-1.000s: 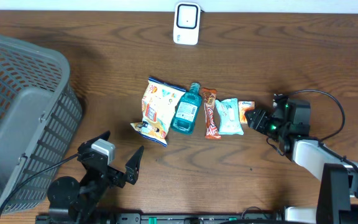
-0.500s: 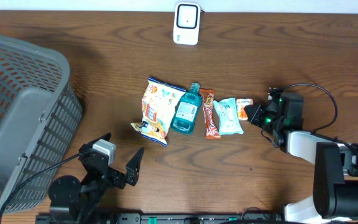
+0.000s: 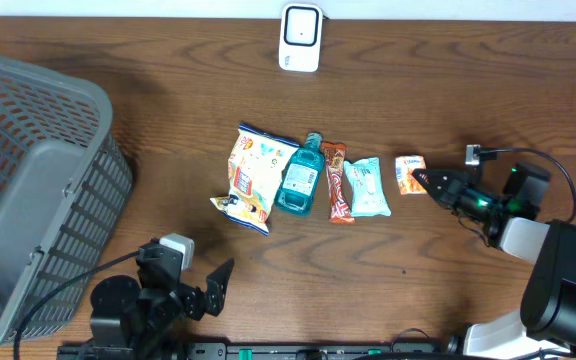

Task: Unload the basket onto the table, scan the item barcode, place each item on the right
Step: 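Grasp the orange tissue pack with the right gripper and lift it, then carry the tissue pack to the white scanner and hold it over it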

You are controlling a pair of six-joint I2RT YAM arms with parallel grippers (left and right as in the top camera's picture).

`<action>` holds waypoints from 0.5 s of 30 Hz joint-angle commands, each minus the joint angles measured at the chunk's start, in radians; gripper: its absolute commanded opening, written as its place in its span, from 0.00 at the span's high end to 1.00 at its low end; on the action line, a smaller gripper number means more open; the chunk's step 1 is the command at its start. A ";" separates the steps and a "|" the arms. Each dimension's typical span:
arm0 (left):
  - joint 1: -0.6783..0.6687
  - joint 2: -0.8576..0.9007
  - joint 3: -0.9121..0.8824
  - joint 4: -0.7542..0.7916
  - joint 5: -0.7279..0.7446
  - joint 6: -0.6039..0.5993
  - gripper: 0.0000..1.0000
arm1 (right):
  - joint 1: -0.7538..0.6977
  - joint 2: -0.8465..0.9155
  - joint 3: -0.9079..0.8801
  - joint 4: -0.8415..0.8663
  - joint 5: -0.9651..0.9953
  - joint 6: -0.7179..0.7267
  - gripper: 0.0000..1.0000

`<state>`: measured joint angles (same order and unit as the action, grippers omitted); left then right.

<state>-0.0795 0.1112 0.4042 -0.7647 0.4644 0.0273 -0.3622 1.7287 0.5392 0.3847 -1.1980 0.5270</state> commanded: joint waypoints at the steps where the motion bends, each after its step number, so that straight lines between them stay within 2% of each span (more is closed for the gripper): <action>1: 0.002 -0.006 0.009 -0.062 -0.005 0.010 0.02 | -0.018 -0.001 -0.003 0.019 -0.364 0.026 0.99; 7: 0.002 -0.006 0.009 -0.173 -0.005 0.010 0.02 | 0.009 -0.013 -0.005 0.023 -0.364 0.069 0.99; 15: 0.002 -0.006 0.009 -0.177 -0.005 0.010 0.02 | 0.035 -0.112 -0.005 0.023 -0.364 0.143 0.99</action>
<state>-0.0795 0.1112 0.4046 -0.9390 0.4648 0.0273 -0.3416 1.6802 0.5388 0.4053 -1.5246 0.6228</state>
